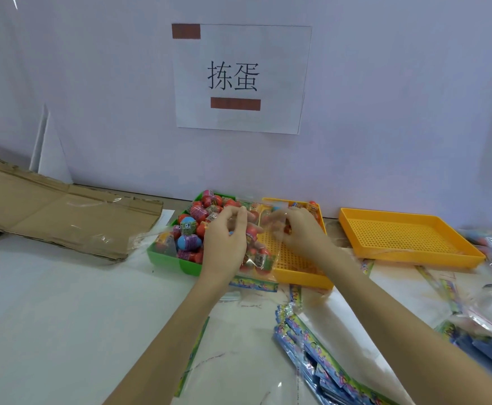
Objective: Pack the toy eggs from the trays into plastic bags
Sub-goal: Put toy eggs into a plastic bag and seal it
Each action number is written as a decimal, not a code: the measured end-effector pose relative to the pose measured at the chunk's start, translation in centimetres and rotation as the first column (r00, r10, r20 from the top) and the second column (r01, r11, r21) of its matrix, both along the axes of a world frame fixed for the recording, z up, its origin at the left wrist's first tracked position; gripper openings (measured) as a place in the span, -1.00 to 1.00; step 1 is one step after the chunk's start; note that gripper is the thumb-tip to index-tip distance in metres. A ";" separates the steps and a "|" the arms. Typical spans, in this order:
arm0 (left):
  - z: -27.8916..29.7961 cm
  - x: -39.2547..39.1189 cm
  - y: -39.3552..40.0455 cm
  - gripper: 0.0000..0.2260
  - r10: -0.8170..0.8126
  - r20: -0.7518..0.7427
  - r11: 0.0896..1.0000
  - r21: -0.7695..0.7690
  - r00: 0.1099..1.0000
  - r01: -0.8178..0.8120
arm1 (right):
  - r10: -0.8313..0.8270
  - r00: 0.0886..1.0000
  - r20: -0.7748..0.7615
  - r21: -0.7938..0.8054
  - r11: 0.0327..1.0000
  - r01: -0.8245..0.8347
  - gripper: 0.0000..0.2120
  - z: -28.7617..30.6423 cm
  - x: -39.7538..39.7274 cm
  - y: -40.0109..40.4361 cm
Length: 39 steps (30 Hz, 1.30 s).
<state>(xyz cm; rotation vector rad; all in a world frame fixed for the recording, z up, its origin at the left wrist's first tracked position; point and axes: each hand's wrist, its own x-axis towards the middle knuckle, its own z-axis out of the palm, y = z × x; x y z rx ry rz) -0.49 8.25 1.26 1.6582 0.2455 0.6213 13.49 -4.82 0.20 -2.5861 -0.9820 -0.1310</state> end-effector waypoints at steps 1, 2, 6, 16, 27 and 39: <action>-0.1 0.0 0.0 -0.74 0.006 -0.011 1.000 0.010 1.000 -0.005 | -0.017 1.000 0.025 -0.003 1.000 0.018 -0.78 -0.2 0.1 0.4; -0.1 0.1 0.0 -0.73 0.010 -0.021 1.000 0.022 1.000 -0.010 | -0.035 0.998 0.046 0.044 0.998 0.033 -0.79 -0.4 0.0 0.6; -0.1 0.1 -0.2 -0.72 -0.004 -0.035 1.000 -0.009 0.999 0.004 | -0.140 0.987 -0.084 0.531 0.831 0.163 -0.76 -0.1 -2.0 0.1; 0.2 -0.1 -0.8 -0.70 -0.091 -0.047 0.990 0.107 0.995 0.096 | -0.083 0.991 -0.102 0.859 0.496 0.130 -0.72 2.6 -8.0 -3.8; 1.0 -0.6 -1.6 -0.73 -0.150 0.039 0.975 0.173 0.988 0.141 | -0.021 0.925 0.380 0.557 0.803 -0.211 -0.77 3.8 -10.2 -3.8; 0.6 -0.3 -1.0 -0.69 -0.198 0.039 0.961 0.202 0.979 0.186 | 0.166 0.971 0.169 0.422 0.879 -0.224 -0.74 3.5 -9.4 -4.6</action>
